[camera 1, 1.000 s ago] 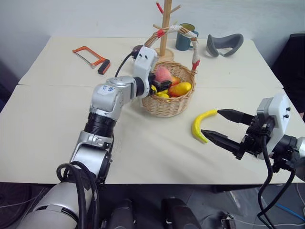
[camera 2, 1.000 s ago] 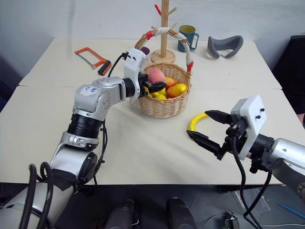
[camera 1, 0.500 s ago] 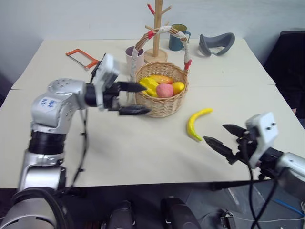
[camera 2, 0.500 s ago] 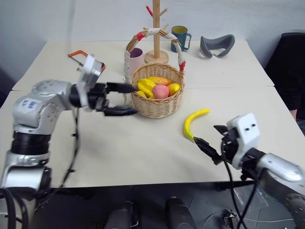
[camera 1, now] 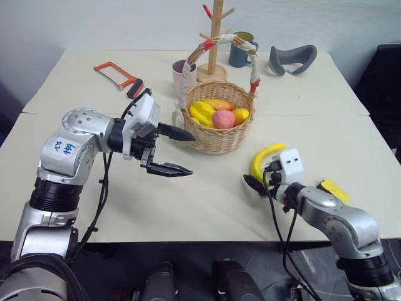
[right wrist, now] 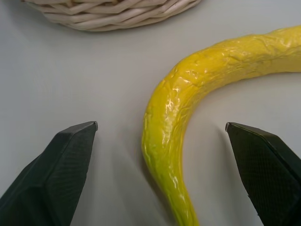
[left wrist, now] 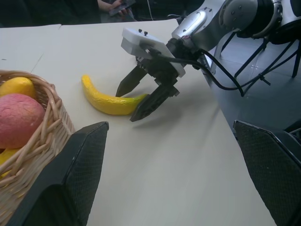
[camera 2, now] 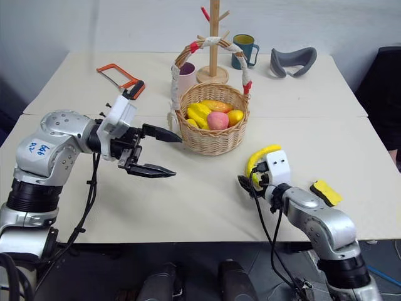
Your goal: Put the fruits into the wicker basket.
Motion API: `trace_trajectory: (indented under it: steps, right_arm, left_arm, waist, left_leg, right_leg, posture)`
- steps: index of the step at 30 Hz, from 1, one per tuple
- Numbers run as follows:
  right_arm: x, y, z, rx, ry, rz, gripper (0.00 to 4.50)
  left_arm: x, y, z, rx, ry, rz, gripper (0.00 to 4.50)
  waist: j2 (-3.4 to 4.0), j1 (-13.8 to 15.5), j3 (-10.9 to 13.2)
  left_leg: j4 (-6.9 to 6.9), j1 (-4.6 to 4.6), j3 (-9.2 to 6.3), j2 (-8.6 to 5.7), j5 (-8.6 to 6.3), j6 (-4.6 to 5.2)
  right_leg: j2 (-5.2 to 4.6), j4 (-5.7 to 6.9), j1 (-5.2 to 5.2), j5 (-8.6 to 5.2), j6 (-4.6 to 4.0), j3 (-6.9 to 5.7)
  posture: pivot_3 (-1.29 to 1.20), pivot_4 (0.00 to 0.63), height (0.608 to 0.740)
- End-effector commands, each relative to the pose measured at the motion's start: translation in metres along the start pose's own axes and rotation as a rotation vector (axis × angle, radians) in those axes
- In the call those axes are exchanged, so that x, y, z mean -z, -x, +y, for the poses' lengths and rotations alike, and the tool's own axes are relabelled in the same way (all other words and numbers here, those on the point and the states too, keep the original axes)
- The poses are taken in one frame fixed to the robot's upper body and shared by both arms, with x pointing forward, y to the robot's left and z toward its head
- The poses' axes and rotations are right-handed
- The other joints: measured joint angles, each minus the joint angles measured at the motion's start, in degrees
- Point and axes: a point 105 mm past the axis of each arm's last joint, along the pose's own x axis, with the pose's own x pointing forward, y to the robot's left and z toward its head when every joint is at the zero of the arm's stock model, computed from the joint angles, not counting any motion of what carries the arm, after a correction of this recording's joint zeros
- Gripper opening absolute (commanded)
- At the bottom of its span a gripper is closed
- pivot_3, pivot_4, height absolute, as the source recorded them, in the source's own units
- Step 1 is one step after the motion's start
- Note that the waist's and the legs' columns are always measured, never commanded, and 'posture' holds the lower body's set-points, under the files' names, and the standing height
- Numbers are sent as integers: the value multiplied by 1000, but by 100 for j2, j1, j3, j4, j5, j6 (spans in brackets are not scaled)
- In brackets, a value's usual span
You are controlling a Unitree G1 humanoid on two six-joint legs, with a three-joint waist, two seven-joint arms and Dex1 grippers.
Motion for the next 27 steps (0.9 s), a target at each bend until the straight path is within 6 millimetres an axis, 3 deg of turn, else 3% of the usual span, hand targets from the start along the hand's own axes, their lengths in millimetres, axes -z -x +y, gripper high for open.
trace_trajectory:
  steps: [1,9,11,13,17,21,27]
  right_arm:
    - [-6,-4,1,-8,49,-37,3283]
    - [-25,13,14,-124,38,-124,654]
    - [-46,29,19,-189,47,-188,602]
    - [-68,50,40,-350,77,-235,602]
    - [-105,65,73,-559,119,-292,602]
    - [-138,43,94,-630,156,-279,602]
    - [-165,-29,84,-467,192,-202,602]
  left_arm:
    - [-9,2,-1,-18,-52,-9,4500]
    - [-6,8,13,-157,-1,-59,4500]
    - [-10,8,6,-152,15,-96,4500]
    - [-10,14,4,-168,26,-98,4500]
    - [-11,25,9,-226,31,-94,4500]
    - [-14,28,9,-240,16,-99,4500]
    - [-16,27,9,-261,-1,-108,4500]
  waist:
    - [0,-11,0]
    - [0,-4,0]
    - [1,6,1]
    - [2,2,1]
    - [1,-38,1]
    - [2,-128,1]
    - [1,-132,1]
  left_leg:
    - [2,1,1,1,0,0]
    - [3,4,1,2,0,-1]
    - [4,3,2,2,-1,0]
    - [5,3,2,3,-2,0]
    - [2,11,-2,9,-4,-1]
    - [3,16,-3,8,-4,0]
    - [5,1,-2,3,-2,-3]
  right_leg:
    - [1,1,0,0,0,0]
    - [1,11,0,0,0,0]
    - [-1,15,0,0,0,0]
    - [-2,17,0,0,1,0]
    - [4,23,3,0,0,-5]
    - [2,38,1,-1,-2,-5]
    - [-6,42,-19,-7,-15,-8]
  posture:
    - [0,150,740]
    - [0,150,740]
    - [0,150,740]
    - [0,150,740]
    - [0,150,740]
    - [0,150,740]
    - [0,150,740]
